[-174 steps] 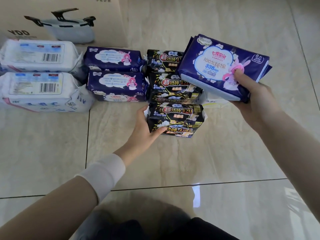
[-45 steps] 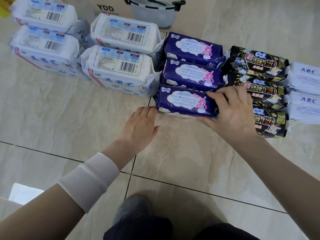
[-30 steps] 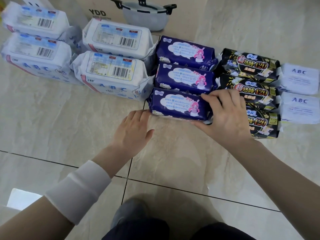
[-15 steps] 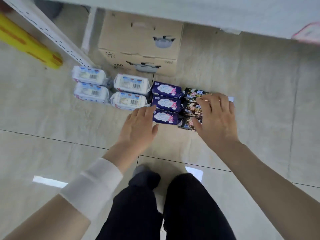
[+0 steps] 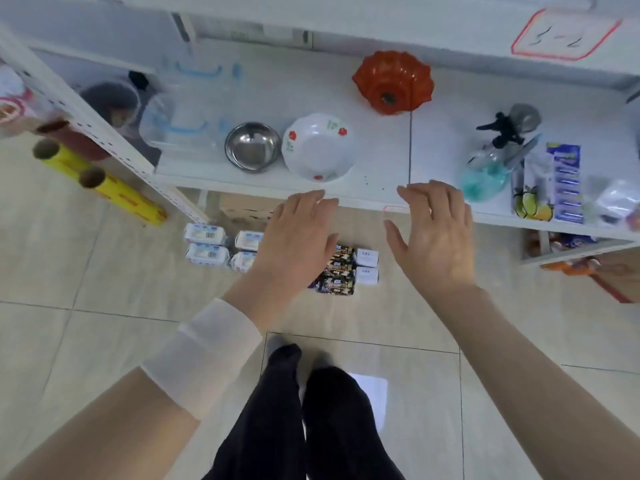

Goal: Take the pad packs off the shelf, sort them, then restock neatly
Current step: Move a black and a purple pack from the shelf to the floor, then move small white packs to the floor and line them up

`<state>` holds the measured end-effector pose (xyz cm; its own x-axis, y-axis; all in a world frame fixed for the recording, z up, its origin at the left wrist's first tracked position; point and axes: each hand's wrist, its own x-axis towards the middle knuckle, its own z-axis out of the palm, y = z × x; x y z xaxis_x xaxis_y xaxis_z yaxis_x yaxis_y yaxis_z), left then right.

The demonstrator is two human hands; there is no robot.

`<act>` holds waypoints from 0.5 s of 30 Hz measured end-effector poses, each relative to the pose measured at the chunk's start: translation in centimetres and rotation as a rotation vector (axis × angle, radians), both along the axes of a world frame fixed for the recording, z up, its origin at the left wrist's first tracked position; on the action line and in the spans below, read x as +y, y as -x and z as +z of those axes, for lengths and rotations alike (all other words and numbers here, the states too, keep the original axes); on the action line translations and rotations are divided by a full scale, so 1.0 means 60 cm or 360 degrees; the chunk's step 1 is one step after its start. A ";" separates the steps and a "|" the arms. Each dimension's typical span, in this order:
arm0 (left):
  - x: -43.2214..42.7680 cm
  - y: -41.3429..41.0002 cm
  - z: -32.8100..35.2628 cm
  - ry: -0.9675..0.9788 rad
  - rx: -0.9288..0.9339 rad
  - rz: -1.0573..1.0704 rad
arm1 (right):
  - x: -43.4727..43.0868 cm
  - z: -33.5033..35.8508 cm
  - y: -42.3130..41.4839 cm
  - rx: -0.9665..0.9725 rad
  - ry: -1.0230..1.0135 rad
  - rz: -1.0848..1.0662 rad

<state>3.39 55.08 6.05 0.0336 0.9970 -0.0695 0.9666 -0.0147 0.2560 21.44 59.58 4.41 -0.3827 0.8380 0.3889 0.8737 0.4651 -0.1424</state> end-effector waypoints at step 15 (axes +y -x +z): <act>0.160 0.055 0.242 -0.0626 -0.0046 -0.0246 | 0.147 0.246 0.023 0.0165 -0.0509 -0.0250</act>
<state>0.09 64.67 20.59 0.1812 0.9305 0.3185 0.9378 -0.2610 0.2290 20.04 68.42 19.16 -0.2037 0.7132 0.6708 0.9266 0.3617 -0.1032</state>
